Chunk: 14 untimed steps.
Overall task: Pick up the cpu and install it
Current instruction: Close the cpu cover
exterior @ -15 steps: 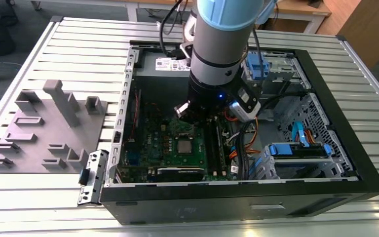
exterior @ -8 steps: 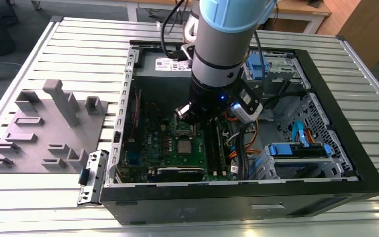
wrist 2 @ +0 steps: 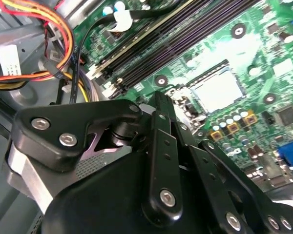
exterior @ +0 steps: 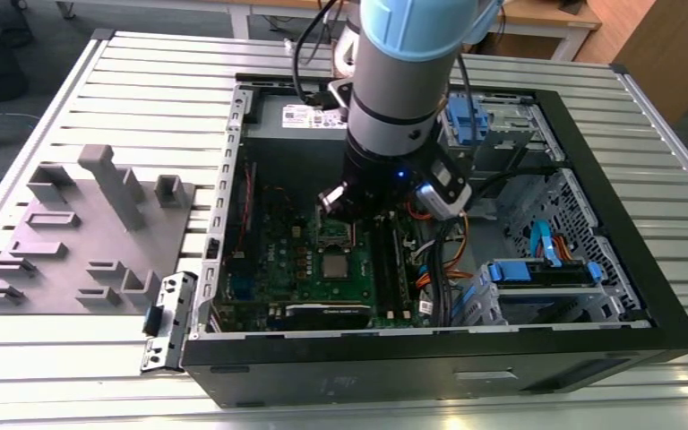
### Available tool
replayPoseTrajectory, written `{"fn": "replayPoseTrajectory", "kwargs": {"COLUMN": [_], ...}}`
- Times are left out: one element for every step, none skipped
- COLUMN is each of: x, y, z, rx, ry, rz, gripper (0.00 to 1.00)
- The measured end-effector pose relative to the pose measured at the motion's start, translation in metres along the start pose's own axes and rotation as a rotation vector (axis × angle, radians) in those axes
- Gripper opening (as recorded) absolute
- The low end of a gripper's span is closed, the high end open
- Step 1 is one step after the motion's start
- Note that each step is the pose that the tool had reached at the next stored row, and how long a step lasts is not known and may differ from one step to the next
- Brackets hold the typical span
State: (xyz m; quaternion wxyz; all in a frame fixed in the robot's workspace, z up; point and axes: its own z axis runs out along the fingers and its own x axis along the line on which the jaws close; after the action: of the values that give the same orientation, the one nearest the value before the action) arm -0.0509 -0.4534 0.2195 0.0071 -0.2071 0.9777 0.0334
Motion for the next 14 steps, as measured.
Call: {"fn": "replayPoseTrajectory", "kwargs": {"x": [-0.0005,-0.001,-0.0016,-0.0022,-0.0028,-0.0034,-0.0038,-0.0041,-0.0041,-0.0037,-0.002,-0.002,-0.002,-0.0021], "y": [0.0012,0.0023,0.0035,0.005,0.0064,0.0076,0.0086,0.0094,0.0099,0.0102,0.011,0.011,0.0112,0.0113], "z": [0.0012,0.0026,0.004,0.0056,0.0071,0.0087,0.0101,0.0115,0.0127,0.0138,0.016,0.0164,0.0167,0.0168], "rx": [-0.0003,-0.0006,-0.0009,-0.0013,-0.0019,-0.0026,-0.003,-0.0034,-0.0036,-0.0037,-0.0045,-0.0056,-0.0076,-0.009], "ry": [0.0,0.0,-0.0001,-0.0002,-0.0003,-0.0006,-0.0008,-0.0009,-0.001,-0.001,-0.0015,-0.0021,-0.003,-0.0038], "rz": [-0.001,-0.002,-0.003,-0.004,-0.006,-0.006,-0.007,-0.007,-0.008,-0.008,-0.008,-0.008,-0.008,-0.008], "gripper": [0.11,0.11,0.11,0.11,0.11,0.11,0.11,0.11,0.11,0.11,0.11,0.11,0.11,0.11]}}
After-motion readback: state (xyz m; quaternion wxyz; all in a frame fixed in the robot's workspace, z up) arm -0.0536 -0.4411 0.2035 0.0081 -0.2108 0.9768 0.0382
